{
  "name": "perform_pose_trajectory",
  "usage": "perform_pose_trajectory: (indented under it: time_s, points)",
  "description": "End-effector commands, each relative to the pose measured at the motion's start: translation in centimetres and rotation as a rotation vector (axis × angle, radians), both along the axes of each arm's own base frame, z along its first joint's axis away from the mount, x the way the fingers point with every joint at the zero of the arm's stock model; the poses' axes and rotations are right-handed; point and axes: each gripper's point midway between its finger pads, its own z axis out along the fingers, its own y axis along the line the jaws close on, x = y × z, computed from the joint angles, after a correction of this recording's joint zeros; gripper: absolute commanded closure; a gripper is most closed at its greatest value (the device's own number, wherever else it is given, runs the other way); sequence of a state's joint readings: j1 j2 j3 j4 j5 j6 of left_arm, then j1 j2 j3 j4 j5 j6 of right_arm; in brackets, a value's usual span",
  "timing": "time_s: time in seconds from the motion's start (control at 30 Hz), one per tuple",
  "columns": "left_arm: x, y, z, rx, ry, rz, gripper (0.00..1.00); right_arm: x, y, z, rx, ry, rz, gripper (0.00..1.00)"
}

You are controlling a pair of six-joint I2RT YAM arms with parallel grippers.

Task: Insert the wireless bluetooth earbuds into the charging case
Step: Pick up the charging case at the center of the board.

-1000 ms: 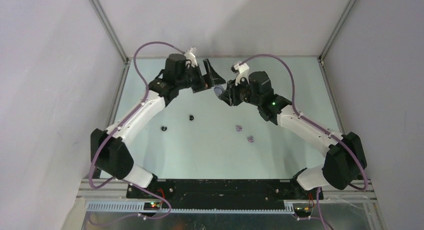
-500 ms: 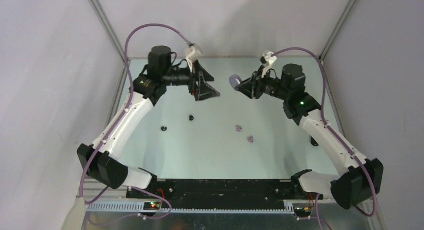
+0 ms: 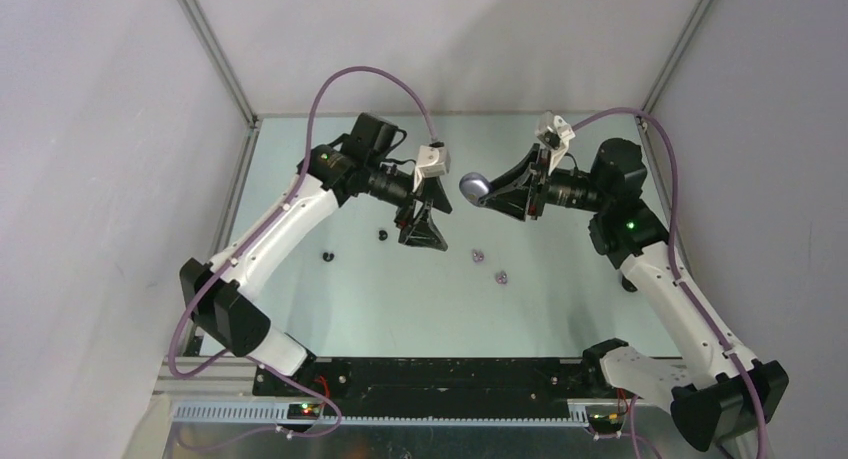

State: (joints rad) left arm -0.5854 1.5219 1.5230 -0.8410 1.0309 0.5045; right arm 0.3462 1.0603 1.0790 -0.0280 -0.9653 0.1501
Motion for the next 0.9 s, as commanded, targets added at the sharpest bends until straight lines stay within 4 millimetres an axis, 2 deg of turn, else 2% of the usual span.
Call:
perform_pose_trajectory:
  time_s: [0.0,0.1,0.13,0.17,0.2,0.33,0.37,0.4,0.43,0.47,0.5,0.6,0.67,0.77,0.83,0.87]
  points:
    - [-2.4,0.9,4.0,-0.06,-0.076,-0.107,0.01,-2.8,0.8,1.3,0.018,-0.062,0.089,0.84]
    - [-2.4,0.3,5.0,-0.111,-0.07,-0.13,0.01,-3.8,1.4,0.7,-0.001,-0.083,0.097,0.83]
    - [-2.9,0.1,4.4,-0.113,0.01,-0.126,0.01,-3.9,1.4,0.7,0.006,-0.098,0.088,0.82]
    - [-2.4,-0.7,5.0,-0.156,-0.026,-0.129,0.01,-3.9,1.3,0.6,0.009,-0.1,0.08,0.82]
    - [-2.5,-0.8,4.1,-0.136,0.039,-0.098,0.01,-3.7,0.9,0.6,0.017,-0.11,0.055,0.82]
    - [-0.5,-1.3,4.0,-0.117,-0.047,0.05,0.01,-2.5,-1.2,1.6,0.059,-0.135,-0.031,0.82]
    - [1.2,-1.0,5.0,-0.107,-0.148,0.167,0.01,-2.5,-1.6,1.9,0.064,-0.144,-0.046,0.82]
    - [1.3,-0.2,5.9,-0.116,-0.197,0.227,0.01,-2.1,-2.0,2.0,0.065,-0.148,-0.07,0.83]
    - [3.3,0.4,6.6,-0.115,-0.282,0.338,0.01,-2.2,-2.3,2.2,0.067,-0.157,-0.08,0.83]
    - [3.5,1.2,7.6,-0.126,-0.318,0.393,0.01,-2.1,-2.6,2.2,0.065,-0.159,-0.091,0.82]
    - [5.0,2.0,8.1,-0.107,-0.352,0.491,0.01,-2.1,-2.7,2.3,0.065,-0.165,-0.094,0.82]
    - [7.5,3.8,10.1,-0.088,-0.344,0.707,0.01,-1.9,-3.0,2.4,0.063,-0.172,-0.11,0.82]
    - [9.8,5.1,9.8,-0.042,-0.322,0.869,0.01,-1.5,-3.1,2.3,0.063,-0.168,-0.121,0.82]
    - [9.8,3.7,8.4,0.008,-0.257,0.807,0.01,-1.0,-3.0,2.0,0.062,-0.151,-0.134,0.82]
    - [8.3,2.0,7.2,0.0,-0.216,0.671,0.01,-0.9,-3.1,2.0,0.062,-0.146,-0.137,0.82]
    - [6.9,0.9,6.7,-0.037,-0.193,0.575,0.01,-1.0,-3.1,2.1,0.063,-0.148,-0.138,0.82]
